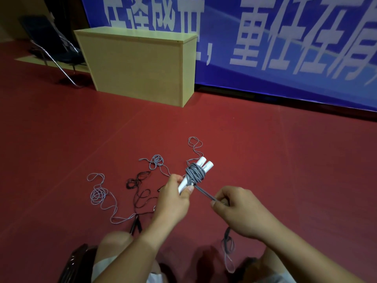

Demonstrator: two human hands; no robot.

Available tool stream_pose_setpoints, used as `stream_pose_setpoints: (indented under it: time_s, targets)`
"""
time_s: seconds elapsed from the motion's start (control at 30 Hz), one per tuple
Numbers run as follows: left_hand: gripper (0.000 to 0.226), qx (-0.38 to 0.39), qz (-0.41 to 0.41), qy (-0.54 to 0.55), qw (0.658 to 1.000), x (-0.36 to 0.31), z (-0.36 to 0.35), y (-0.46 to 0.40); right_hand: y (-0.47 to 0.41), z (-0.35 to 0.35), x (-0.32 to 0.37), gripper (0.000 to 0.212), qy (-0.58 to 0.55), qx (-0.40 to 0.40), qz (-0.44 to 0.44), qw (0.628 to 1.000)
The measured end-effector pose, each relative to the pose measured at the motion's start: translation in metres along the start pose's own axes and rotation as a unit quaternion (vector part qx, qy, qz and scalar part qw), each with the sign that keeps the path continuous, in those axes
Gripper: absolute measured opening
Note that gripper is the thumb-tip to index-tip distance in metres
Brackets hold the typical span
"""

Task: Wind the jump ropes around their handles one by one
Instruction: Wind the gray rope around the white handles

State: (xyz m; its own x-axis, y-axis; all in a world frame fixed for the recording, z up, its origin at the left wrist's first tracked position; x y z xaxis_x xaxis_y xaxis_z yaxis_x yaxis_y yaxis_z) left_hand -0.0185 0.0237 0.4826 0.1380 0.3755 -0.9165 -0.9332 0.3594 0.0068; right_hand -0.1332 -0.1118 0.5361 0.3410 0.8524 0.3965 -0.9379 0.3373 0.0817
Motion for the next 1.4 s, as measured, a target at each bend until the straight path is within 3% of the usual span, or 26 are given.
stream_pose_setpoints:
  time_s: [0.17, 0.3, 0.4, 0.53, 0.63, 0.8, 0.97, 1.13, 1.4]
  targets:
    - [0.008, 0.012, -0.006, -0.046, 0.999, 0.006, 0.0, -0.003, 0.003, 0.004, 0.006, 0.019, 0.034, 0.006, 0.015, 0.999]
    - [0.022, 0.009, -0.013, -0.083, 0.996, 0.01, -0.001, -0.003, 0.002, 0.008, 0.005, 0.02, 0.034, 0.01, 0.016, 0.999]
    - [0.014, 0.019, -0.036, -0.112, 0.993, 0.008, -0.001, 0.001, -0.001, 0.014, 0.004, 0.018, 0.012, 0.003, 0.018, 1.0]
    - [0.018, 0.075, -0.073, -0.139, 0.985, 0.0, -0.005, 0.003, -0.009, 0.025, 0.004, 0.017, -0.039, -0.038, 0.021, 0.998]
    - [0.037, 0.13, -0.08, -0.175, 0.973, -0.006, -0.009, 0.003, -0.013, 0.033, 0.006, 0.015, -0.049, -0.068, 0.031, 0.996]
    - [0.039, 0.2, -0.12, -0.203, 0.951, -0.018, -0.01, 0.013, -0.022, 0.042, 0.002, 0.01, -0.047, -0.109, 0.012, 0.993]
    - [0.03, 0.24, -0.192, -0.168, 0.936, -0.031, -0.007, 0.023, -0.029, 0.047, -0.01, 0.009, -0.054, -0.14, -0.004, 0.989]
    - [0.022, 0.269, -0.244, -0.117, 0.924, -0.045, -0.003, 0.029, -0.038, 0.048, -0.025, 0.017, -0.12, -0.068, -0.002, 0.99]
    - [0.012, 0.324, -0.168, 0.054, 0.93, -0.051, -0.003, 0.036, -0.048, 0.051, -0.042, 0.044, -0.218, 0.037, -0.022, 0.975]
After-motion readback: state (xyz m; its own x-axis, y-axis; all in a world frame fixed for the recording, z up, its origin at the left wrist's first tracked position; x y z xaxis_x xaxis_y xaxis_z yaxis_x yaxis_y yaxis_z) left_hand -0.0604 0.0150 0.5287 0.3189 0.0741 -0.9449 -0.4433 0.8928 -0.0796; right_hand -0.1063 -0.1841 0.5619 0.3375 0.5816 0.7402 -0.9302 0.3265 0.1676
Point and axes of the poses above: each hand's wrist, its own y-axis away from the middle knuckle, its own z-axis out of the back of the hand, x = y × z, the point moved 4 cm from there along -y, towards the middle knuckle, and after that the axes turned 12 degrees about y, right-handed, at the moved point
